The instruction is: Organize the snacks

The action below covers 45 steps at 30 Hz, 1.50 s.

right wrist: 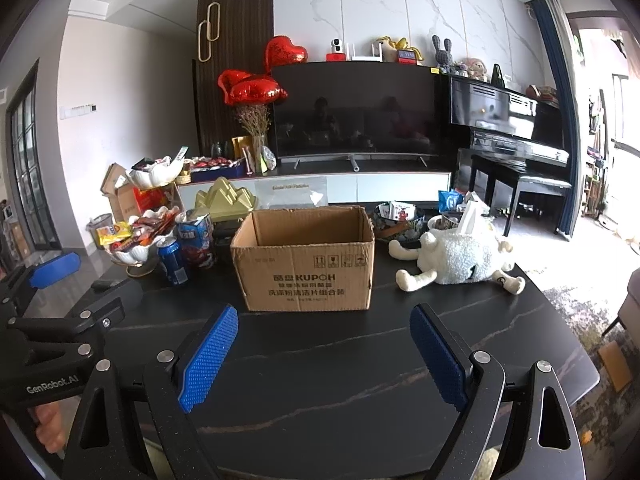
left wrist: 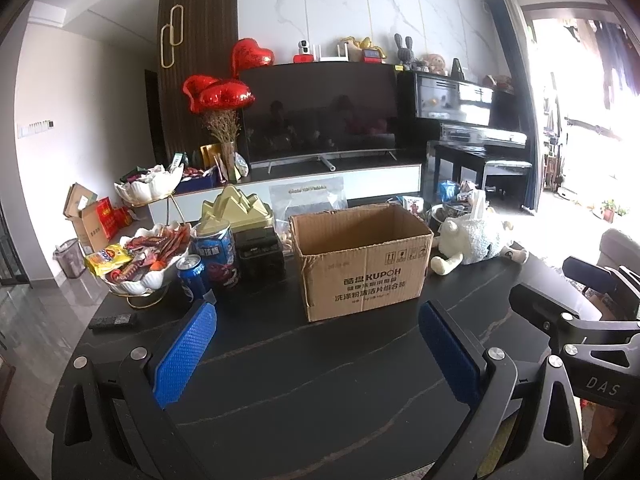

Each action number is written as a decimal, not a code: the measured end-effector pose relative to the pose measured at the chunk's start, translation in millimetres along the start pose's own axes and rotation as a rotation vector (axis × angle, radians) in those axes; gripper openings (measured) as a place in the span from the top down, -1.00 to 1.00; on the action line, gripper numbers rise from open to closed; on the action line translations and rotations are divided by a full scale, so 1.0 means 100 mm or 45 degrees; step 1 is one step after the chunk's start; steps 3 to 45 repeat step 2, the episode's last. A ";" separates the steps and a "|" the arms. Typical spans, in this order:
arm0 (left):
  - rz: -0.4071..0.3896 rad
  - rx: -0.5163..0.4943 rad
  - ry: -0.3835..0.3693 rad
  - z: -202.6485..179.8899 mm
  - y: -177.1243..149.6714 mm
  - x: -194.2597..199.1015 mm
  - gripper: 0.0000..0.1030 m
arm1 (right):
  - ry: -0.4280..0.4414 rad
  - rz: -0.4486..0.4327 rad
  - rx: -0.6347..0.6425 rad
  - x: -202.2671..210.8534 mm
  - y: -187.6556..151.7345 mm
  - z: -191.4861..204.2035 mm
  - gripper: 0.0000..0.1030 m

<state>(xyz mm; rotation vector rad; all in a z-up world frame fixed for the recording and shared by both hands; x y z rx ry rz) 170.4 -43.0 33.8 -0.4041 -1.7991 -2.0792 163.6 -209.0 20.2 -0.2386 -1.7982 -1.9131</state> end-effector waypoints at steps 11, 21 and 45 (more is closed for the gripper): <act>0.004 0.001 0.000 0.00 -0.01 -0.01 -1.00 | 0.002 0.002 0.000 -0.01 -0.01 0.00 -0.72; 0.004 0.001 0.000 0.00 -0.01 -0.01 -1.00 | 0.002 0.002 0.000 -0.01 -0.01 0.00 -0.72; 0.004 0.001 0.000 0.00 -0.01 -0.01 -1.00 | 0.002 0.002 0.000 -0.01 -0.01 0.00 -0.72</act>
Point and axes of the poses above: each gripper's, at about its wrist camera, not at the fingertips, and x roughly against the way its jaws point, z to its left, y to its top, the point moved 5 cm from there along -x, roughly the way its jaws point, and after that the axes turned 10 degrees about y, right-handed, at the moved point
